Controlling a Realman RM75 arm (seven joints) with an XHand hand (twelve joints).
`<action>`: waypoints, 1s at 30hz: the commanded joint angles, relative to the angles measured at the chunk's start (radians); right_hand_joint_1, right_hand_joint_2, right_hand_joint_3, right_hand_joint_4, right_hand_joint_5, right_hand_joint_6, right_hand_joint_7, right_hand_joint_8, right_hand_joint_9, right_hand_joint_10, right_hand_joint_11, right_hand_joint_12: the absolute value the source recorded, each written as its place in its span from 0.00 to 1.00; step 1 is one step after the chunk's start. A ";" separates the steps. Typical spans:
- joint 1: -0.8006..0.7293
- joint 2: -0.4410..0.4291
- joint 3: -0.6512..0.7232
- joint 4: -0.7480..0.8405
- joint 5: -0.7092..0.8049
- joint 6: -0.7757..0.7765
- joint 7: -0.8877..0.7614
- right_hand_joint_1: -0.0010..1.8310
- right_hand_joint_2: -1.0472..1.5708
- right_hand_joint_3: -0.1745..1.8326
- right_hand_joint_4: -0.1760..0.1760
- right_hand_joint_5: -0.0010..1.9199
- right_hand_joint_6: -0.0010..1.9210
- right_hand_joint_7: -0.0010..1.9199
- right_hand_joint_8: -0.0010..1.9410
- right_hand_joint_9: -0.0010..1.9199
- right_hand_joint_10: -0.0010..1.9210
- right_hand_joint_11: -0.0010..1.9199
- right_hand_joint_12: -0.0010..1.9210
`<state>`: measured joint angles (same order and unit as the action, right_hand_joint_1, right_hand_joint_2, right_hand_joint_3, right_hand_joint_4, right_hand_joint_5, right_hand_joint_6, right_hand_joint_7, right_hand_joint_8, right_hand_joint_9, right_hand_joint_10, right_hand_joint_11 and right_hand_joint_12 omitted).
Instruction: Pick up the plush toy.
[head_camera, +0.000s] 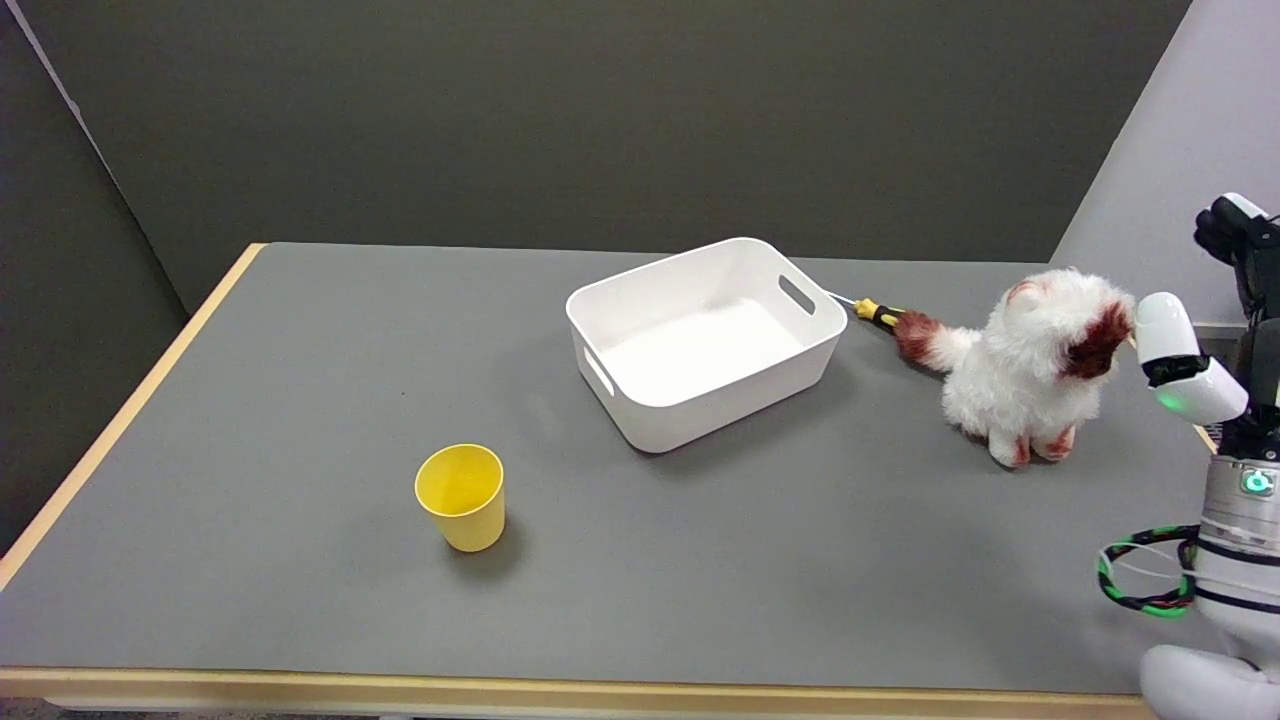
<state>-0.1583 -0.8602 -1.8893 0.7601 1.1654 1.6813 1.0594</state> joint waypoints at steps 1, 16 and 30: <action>-0.024 0.122 0.066 -0.003 -0.100 -0.403 -0.219 0.25 0.63 0.56 0.44 0.10 0.25 0.12 0.23 0.07 0.38 0.00 0.53; 0.092 0.140 0.202 0.082 -0.362 -0.814 -0.267 0.18 0.60 0.52 0.58 0.05 0.20 0.01 0.07 0.00 0.07 0.00 0.34; 0.024 0.028 0.200 0.100 -0.307 -0.845 -0.276 0.17 0.60 0.51 0.61 0.05 0.20 0.01 0.07 0.00 0.04 0.00 0.32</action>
<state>-0.0963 -0.7551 -1.7340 0.8176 0.8885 0.9776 0.8250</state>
